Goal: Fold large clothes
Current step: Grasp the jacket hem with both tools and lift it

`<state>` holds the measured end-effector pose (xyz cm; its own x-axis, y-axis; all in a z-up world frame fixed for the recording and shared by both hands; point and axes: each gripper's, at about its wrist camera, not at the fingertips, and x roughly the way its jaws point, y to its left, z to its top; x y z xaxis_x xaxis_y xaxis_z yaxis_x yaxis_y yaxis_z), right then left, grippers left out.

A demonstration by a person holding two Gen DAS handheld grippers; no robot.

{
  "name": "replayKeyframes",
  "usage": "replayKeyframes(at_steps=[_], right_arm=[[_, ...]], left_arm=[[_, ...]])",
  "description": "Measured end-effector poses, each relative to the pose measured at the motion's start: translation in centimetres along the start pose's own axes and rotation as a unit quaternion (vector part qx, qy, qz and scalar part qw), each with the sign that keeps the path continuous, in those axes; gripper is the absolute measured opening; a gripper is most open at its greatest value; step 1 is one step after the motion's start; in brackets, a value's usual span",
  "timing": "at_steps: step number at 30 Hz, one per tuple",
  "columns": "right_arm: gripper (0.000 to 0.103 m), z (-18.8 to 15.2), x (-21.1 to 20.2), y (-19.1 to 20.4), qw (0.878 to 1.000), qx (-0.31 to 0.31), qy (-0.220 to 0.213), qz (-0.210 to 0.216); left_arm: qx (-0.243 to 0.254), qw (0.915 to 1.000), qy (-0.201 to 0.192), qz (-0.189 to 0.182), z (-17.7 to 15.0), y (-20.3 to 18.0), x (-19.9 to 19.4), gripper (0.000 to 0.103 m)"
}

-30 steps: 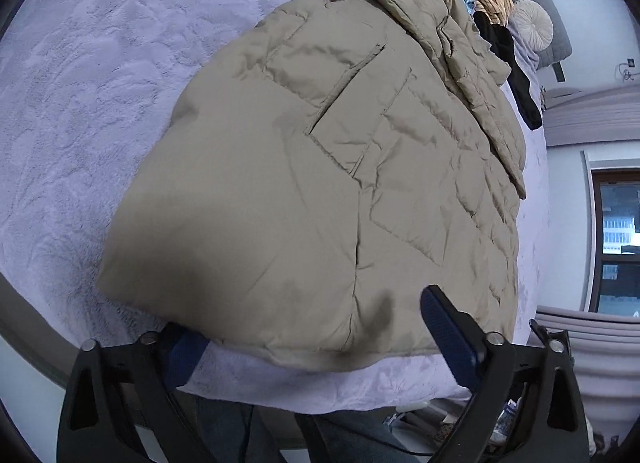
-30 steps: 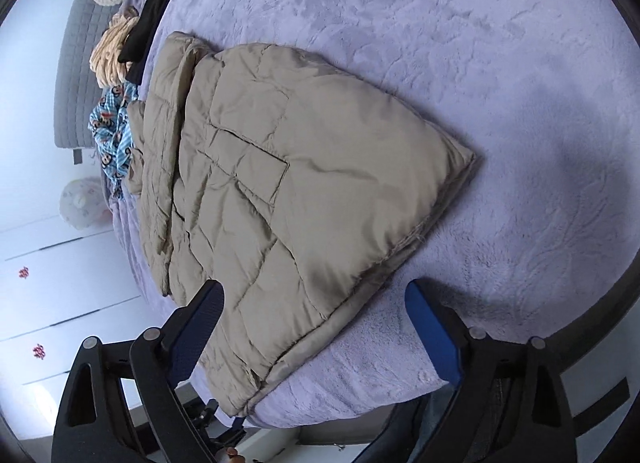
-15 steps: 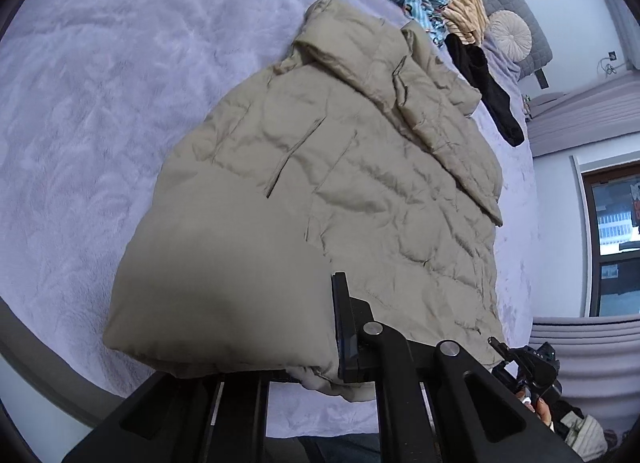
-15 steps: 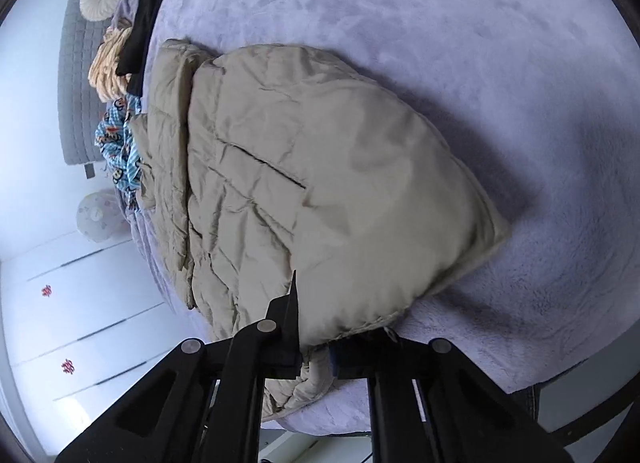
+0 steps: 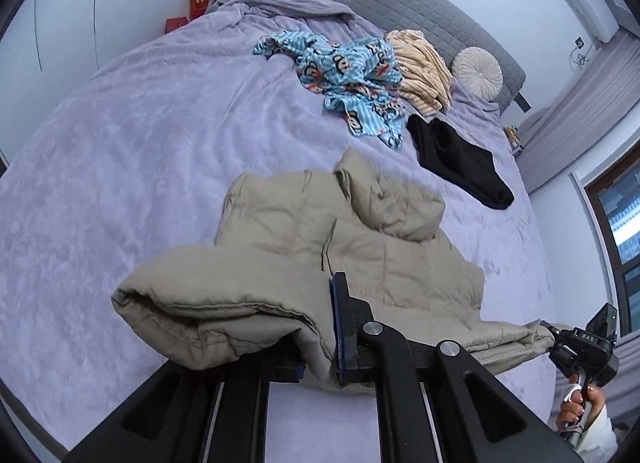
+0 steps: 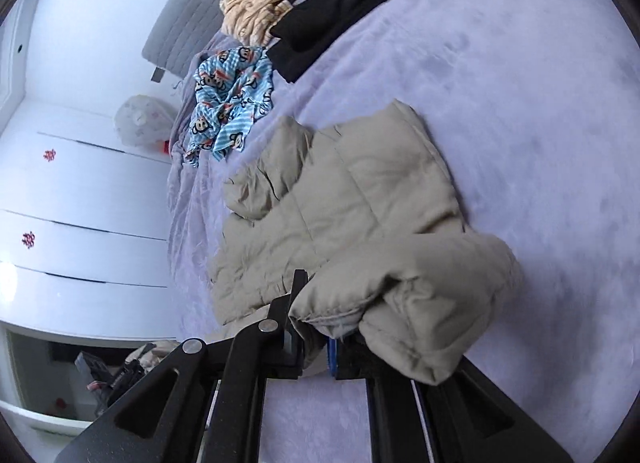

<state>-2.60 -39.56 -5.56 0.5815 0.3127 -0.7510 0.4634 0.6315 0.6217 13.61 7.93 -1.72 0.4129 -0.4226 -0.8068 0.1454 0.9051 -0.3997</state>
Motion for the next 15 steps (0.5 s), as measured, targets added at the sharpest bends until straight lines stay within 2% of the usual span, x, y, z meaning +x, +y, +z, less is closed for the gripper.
replayKeyframes(at_steps=[5,9,15], right_arm=[[0.009,6.3,4.4,1.6,1.000,-0.013,-0.002,-0.018],[0.009,8.4,8.1,1.0,1.000,-0.008,0.002,-0.026],[0.009,10.2,13.7,-1.0,0.999,0.001,-0.003,-0.047]], left_arm=[[0.005,0.9991,-0.021,0.037,5.3,-1.1,4.6,0.012],[0.031,0.9966,-0.009,0.076,7.4,-1.0,9.8,0.012],[0.038,0.9944,0.013,0.098,8.5,0.9,17.9,0.012]])
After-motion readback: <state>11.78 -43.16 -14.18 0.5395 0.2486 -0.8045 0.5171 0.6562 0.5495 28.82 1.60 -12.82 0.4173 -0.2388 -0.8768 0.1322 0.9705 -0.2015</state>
